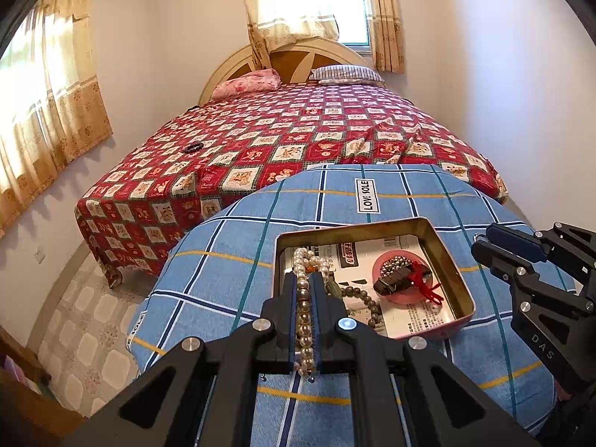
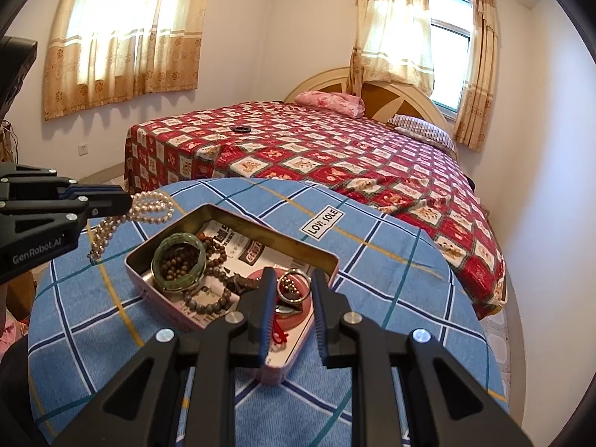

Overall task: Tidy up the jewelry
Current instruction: 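Carry the pearl necklace and gold ring over the tin with both grippers, then open both grippers to drop the necklace and ring into the tin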

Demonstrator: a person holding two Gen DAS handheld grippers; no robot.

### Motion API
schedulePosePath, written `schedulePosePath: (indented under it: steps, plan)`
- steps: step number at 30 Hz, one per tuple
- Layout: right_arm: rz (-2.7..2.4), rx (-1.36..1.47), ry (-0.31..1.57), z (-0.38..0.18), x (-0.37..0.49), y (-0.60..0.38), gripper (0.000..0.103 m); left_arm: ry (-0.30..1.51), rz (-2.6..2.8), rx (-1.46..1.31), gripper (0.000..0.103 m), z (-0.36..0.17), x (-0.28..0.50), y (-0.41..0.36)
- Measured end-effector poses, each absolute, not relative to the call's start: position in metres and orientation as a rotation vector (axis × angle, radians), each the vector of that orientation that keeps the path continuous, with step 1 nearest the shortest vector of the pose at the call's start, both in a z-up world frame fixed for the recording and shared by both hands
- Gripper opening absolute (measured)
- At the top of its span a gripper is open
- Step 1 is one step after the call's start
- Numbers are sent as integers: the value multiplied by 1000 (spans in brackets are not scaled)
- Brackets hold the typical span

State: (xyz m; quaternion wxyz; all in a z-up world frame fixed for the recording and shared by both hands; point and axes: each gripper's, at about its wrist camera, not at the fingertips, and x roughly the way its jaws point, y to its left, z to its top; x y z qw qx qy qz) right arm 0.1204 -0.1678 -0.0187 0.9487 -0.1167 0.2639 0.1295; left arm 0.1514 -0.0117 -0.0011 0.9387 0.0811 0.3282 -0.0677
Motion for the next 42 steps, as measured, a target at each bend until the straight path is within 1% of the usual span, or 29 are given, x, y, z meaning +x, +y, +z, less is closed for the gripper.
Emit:
schedulePosePath:
  steps: [24,42]
  plan:
    - [263,-249,561,-22,164,-152,21,708,-129,193,6,-20,192,-17]
    - [261,-264,602,-39,180,-142,21,736,-123,200,6,-35,202,-21]
